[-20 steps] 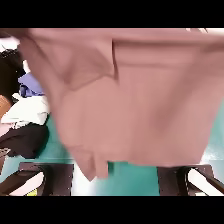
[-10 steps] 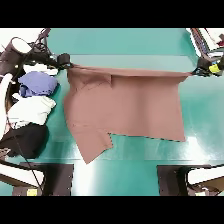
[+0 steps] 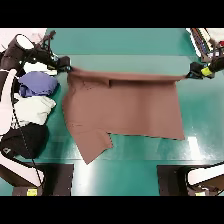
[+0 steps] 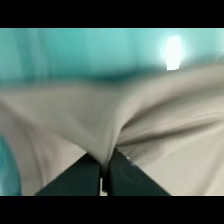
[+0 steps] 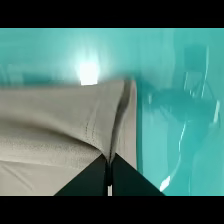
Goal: Fold the shirts.
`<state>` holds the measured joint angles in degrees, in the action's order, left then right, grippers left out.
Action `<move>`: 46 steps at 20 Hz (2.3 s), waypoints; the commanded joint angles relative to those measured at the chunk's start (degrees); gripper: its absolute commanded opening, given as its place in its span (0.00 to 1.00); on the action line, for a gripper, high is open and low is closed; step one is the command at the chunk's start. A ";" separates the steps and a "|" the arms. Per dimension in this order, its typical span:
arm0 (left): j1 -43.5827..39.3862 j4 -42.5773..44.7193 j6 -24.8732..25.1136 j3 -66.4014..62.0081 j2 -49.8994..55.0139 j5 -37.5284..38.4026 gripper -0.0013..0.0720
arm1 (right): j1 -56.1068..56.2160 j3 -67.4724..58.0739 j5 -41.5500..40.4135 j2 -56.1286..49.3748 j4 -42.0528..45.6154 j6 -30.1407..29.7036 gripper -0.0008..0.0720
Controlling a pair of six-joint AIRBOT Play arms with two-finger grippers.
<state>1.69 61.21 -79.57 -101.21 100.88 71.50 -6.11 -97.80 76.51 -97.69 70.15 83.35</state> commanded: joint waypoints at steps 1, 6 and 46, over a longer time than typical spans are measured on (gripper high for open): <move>-0.28 2.84 -0.79 4.76 0.22 5.77 0.05 | 0.76 11.61 -4.17 4.74 0.35 -0.26 0.04; -0.26 5.40 -4.63 11.47 0.09 4.50 0.70 | 2.01 17.38 -5.01 5.95 -2.03 -0.24 0.67; -10.12 -12.35 -9.97 79.76 -51.95 -16.85 0.05 | -25.88 69.85 1.75 40.44 -4.79 -2.05 0.63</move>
<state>-8.45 49.45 -89.89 -21.47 48.97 54.48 -30.50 -35.29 81.25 -58.28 66.87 81.67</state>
